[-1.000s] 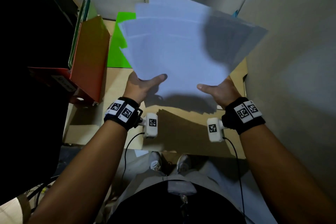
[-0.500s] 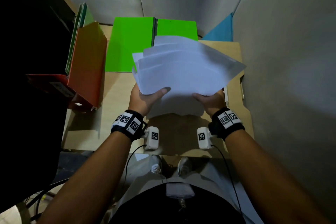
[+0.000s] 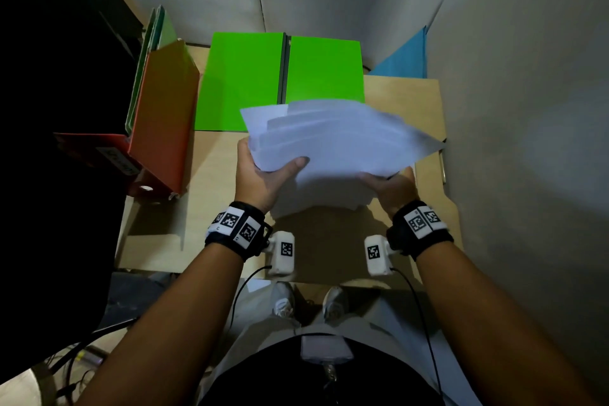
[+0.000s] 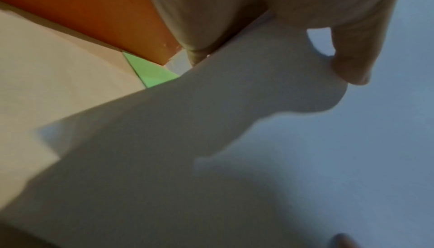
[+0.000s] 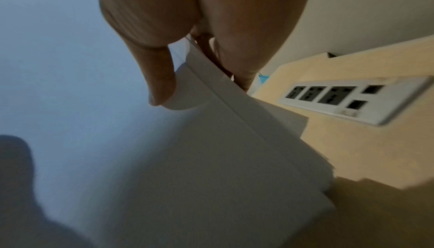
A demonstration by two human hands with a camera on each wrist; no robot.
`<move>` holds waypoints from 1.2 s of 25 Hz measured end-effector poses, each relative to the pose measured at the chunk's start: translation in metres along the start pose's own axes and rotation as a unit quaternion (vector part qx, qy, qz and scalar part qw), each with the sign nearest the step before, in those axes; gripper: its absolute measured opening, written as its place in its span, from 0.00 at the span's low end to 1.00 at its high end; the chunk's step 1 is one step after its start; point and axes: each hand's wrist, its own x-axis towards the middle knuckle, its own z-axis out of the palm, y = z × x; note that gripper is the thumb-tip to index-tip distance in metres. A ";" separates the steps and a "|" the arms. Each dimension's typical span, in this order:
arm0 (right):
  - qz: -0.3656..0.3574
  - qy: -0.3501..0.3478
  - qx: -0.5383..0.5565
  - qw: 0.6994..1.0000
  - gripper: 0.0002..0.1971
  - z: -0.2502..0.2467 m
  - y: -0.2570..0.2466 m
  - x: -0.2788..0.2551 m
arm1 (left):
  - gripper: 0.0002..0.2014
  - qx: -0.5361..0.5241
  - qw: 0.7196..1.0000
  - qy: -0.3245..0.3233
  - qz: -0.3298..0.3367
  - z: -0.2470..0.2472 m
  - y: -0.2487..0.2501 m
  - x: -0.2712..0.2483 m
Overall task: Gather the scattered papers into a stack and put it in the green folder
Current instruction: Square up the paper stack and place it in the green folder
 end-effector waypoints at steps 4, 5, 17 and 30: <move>0.031 -0.018 0.010 0.999 0.31 0.007 0.005 0.000 | 0.35 0.013 0.999 0.036 -0.036 -0.001 -0.016 -0.001; 0.029 -0.014 0.015 0.999 0.30 0.007 0.002 0.000 | 0.34 0.012 0.999 0.044 -0.028 0.000 -0.014 0.000; 0.008 -0.049 -0.023 0.998 0.36 -0.005 0.013 0.000 | 0.34 -0.050 0.998 0.034 0.026 -0.011 0.026 -0.002; 0.016 -0.082 -0.038 0.996 0.35 -0.007 0.015 0.004 | 0.16 0.222 0.962 0.083 0.138 -0.007 0.067 0.031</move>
